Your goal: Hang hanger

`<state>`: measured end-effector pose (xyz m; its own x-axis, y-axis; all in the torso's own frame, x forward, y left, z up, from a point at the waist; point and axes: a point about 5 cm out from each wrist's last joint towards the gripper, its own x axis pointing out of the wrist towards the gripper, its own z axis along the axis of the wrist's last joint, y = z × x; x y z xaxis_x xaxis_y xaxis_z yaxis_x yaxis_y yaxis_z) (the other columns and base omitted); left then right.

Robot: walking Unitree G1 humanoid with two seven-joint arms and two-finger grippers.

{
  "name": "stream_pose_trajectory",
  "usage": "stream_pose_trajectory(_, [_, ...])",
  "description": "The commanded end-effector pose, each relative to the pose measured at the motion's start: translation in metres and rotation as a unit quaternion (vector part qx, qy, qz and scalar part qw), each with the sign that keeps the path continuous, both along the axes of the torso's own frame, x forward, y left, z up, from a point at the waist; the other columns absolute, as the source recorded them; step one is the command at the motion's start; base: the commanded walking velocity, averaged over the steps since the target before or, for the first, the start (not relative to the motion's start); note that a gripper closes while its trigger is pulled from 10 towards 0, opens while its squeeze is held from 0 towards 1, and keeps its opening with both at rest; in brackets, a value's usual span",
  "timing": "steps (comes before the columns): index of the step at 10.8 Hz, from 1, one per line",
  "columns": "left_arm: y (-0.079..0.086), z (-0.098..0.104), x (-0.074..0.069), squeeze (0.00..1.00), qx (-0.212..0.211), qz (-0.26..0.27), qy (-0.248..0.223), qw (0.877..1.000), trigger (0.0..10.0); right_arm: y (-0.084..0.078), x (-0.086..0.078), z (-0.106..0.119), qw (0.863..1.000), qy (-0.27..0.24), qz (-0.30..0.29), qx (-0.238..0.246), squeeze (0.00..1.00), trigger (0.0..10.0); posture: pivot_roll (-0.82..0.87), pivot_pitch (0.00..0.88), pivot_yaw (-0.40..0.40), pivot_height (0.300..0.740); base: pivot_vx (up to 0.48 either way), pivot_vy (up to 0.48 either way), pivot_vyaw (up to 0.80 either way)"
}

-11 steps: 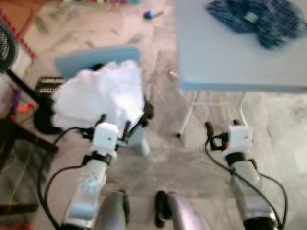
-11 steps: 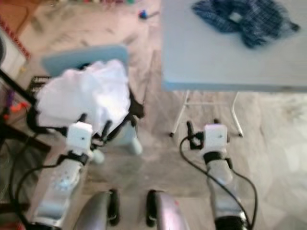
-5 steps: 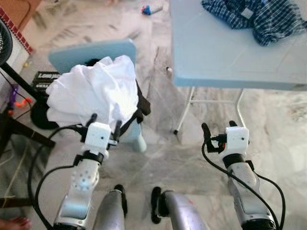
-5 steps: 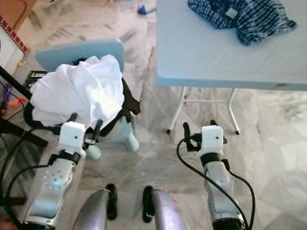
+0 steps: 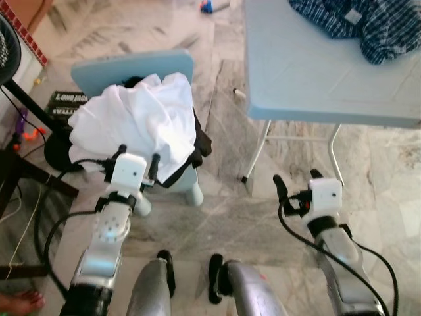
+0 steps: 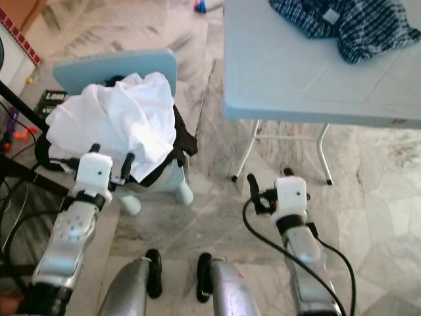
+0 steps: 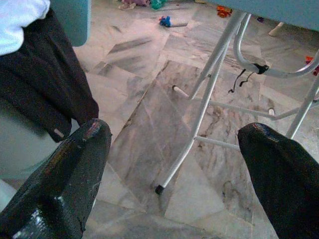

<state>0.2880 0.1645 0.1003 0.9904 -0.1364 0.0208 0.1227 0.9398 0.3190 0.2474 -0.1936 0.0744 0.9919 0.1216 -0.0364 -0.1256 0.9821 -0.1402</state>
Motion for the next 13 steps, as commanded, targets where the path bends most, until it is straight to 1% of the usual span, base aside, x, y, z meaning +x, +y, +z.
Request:
stream_pose_trajectory(1, [-0.002, -0.006, -0.002, 0.00, 0.005, -0.016, 0.014, 1.000, 10.0, -0.003, -0.004, -0.001, 1.000, 0.008, 0.002, -0.001, 0.00, 10.0, -0.02, 0.321, -0.057, 0.740, 0.000, 0.000, 0.00])
stream_pose_trajectory(2, [-0.007, -0.003, 0.003, 0.00, 0.017, -0.038, 0.008, 0.999, 10.0, -0.002, -0.003, 0.000, 1.000, 0.008, 0.005, 0.003, 0.00, 10.0, -0.04, 0.318, -0.057, 0.740, 0.000, 0.000, 0.00])
stream_pose_trajectory(3, [-0.012, -0.005, 0.006, 0.00, 0.038, -0.063, 0.019, 0.997, 10.0, 0.002, -0.002, 0.000, 1.000, 0.012, 0.024, 0.007, 0.00, 10.0, -0.04, 0.316, -0.056, 0.740, 0.000, 0.000, 0.00])
stream_pose_trajectory(4, [-0.015, -0.009, 0.006, 0.00, 0.063, -0.083, 0.026, 0.994, 10.0, 0.003, -0.002, -0.001, 1.000, 0.017, 0.025, 0.008, 0.00, 10.0, -0.03, 0.319, -0.059, 0.740, 0.000, 0.000, 0.00])
stream_pose_trajectory(6, [-0.010, -0.011, 0.006, 0.00, 0.061, -0.074, 0.039, 0.995, 10.0, 0.007, -0.002, 0.000, 0.999, 0.018, 0.036, 0.005, 0.00, 10.0, -0.03, 0.318, -0.061, 0.740, 0.000, 0.000, 0.00])
stream_pose_trajectory(7, [-0.007, -0.013, 0.006, 0.00, 0.065, -0.070, 0.041, 0.995, 0.2, 0.005, 0.000, 0.001, 0.999, 0.017, 0.032, 0.002, 0.00, 10.0, -0.02, 0.315, -0.059, 0.740, 0.000, 0.000, 0.00])
stream_pose_trajectory(8, [-0.006, -0.013, 0.007, 0.00, 0.066, -0.072, 0.040, 0.994, 0.0, 0.004, 0.001, 0.001, 0.999, 0.017, 0.031, 0.002, 0.00, 10.0, -0.02, 0.314, -0.057, 0.740, 0.000, 0.000, 0.00])
stream_pose_trajectory(10, [-0.006, -0.012, 0.008, 0.00, 0.067, -0.076, 0.036, 0.994, 0.0, 0.006, 0.001, 0.001, 0.999, 0.019, 0.037, 0.010, 0.00, 10.0, -0.02, 0.313, -0.056, 0.740, 0.000, 0.000, 0.00])
stream_pose_trajectory(11, [-0.006, -0.012, 0.008, 0.00, 0.067, -0.077, 0.036, 0.994, 0.0, 0.012, -0.002, 0.002, 0.997, 0.022, 0.066, 0.034, 0.00, 10.0, -0.02, 0.312, -0.055, 0.740, 0.000, 0.000, 0.00])
stream_pose_trajectory(12, [-0.006, -0.012, 0.008, 0.00, 0.066, -0.078, 0.036, 0.994, 0.0, 0.025, -0.009, 0.002, 0.986, 0.045, 0.141, 0.083, 0.00, 10.0, -0.02, 0.314, -0.053, 0.740, 0.000, 0.000, 0.00])
stream_pose_trajectory(13, [-0.006, -0.012, 0.008, 0.00, 0.065, -0.078, 0.037, 0.994, 0.0, 0.034, -0.019, 0.000, 0.968, 0.075, 0.212, 0.110, 0.00, 10.0, -0.02, 0.315, -0.053, 0.740, 0.000, 0.000, 0.00])
